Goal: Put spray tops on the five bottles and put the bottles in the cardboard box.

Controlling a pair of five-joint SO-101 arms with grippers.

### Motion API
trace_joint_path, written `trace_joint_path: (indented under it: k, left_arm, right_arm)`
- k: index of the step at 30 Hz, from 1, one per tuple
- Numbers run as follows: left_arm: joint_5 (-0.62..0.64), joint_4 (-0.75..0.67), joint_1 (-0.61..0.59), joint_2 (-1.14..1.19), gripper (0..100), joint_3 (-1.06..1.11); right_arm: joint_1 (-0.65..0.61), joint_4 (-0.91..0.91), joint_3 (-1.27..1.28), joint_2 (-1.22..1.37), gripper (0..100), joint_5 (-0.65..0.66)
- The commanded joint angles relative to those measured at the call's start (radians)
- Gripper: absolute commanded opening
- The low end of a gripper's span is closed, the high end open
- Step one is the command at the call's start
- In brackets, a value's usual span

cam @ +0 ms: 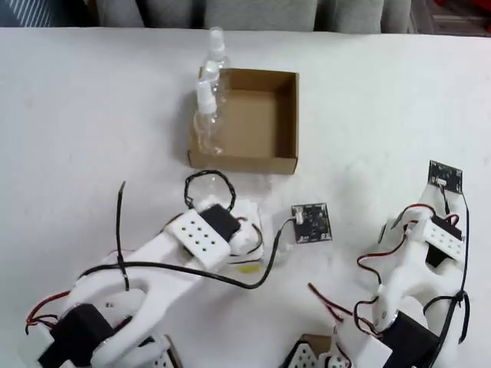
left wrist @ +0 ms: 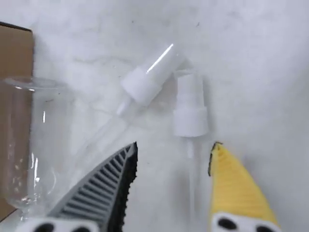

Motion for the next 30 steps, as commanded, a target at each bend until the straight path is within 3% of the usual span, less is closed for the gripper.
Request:
trace_joint_path:
  k: [1,9,30]
  left_arm:
    - [0.014,-0.058,-0.007,0.077,24,-0.051]
    - [0.014,-0.017,-0.01,0.255,24,-0.209]
    - [0.005,-0.011,0.041,0.384,24,-0.27]
  right_arm:
    - [0.018,-0.013,-0.017,-0.01,1.5,-0.009]
    - [0.015,-0.013,-0.014,-0.01,1.5,-0.005]
    - [0.013,-0.013,-0.014,-0.01,1.5,-0.002]
